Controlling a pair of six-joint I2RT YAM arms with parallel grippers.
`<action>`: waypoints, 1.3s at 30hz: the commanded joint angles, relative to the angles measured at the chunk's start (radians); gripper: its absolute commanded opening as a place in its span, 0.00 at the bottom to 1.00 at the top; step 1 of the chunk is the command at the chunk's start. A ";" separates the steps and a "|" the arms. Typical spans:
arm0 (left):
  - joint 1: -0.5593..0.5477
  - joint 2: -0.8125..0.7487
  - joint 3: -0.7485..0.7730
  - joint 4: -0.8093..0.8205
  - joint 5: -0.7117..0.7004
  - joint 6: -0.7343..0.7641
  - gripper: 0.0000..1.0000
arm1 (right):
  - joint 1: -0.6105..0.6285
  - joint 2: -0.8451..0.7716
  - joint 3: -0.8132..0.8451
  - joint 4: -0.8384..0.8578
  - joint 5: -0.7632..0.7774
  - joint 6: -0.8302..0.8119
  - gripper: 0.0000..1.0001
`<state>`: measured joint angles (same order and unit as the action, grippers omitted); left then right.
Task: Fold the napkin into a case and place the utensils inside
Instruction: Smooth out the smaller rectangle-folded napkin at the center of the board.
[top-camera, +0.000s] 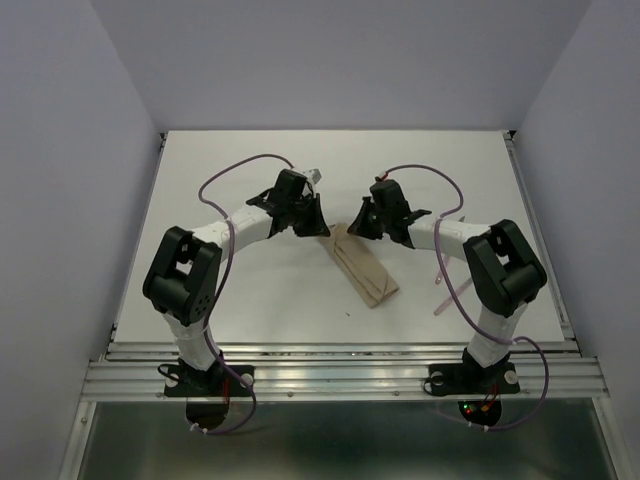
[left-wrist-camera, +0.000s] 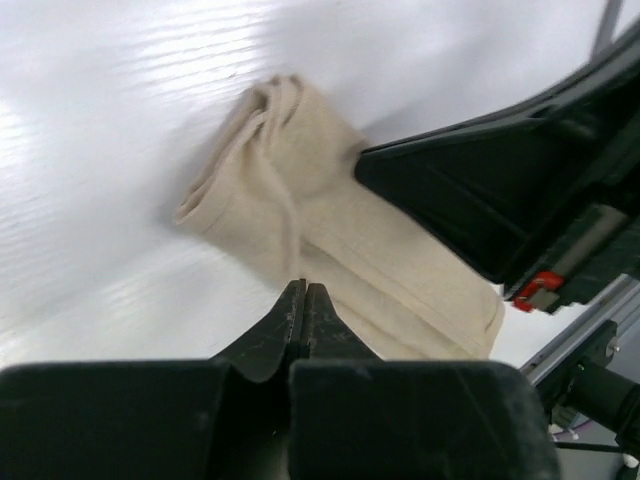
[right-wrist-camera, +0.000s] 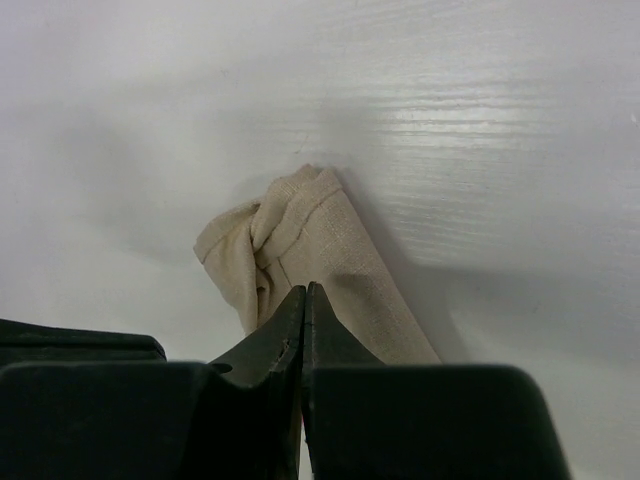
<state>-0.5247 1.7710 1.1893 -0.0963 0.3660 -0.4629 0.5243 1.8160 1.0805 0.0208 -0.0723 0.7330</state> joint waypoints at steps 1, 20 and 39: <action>0.032 -0.056 -0.062 0.013 -0.054 -0.025 0.00 | 0.002 -0.015 -0.013 -0.010 0.020 -0.026 0.01; 0.031 0.094 -0.091 0.115 0.010 -0.031 0.00 | 0.091 0.126 0.041 0.016 -0.026 -0.011 0.01; 0.028 0.148 -0.016 0.104 0.004 -0.026 0.00 | 0.140 -0.082 0.009 -0.157 0.109 -0.125 0.01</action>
<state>-0.4889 1.9034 1.1164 -0.0116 0.3660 -0.5018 0.6357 1.8656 1.1164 -0.0540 -0.0437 0.6674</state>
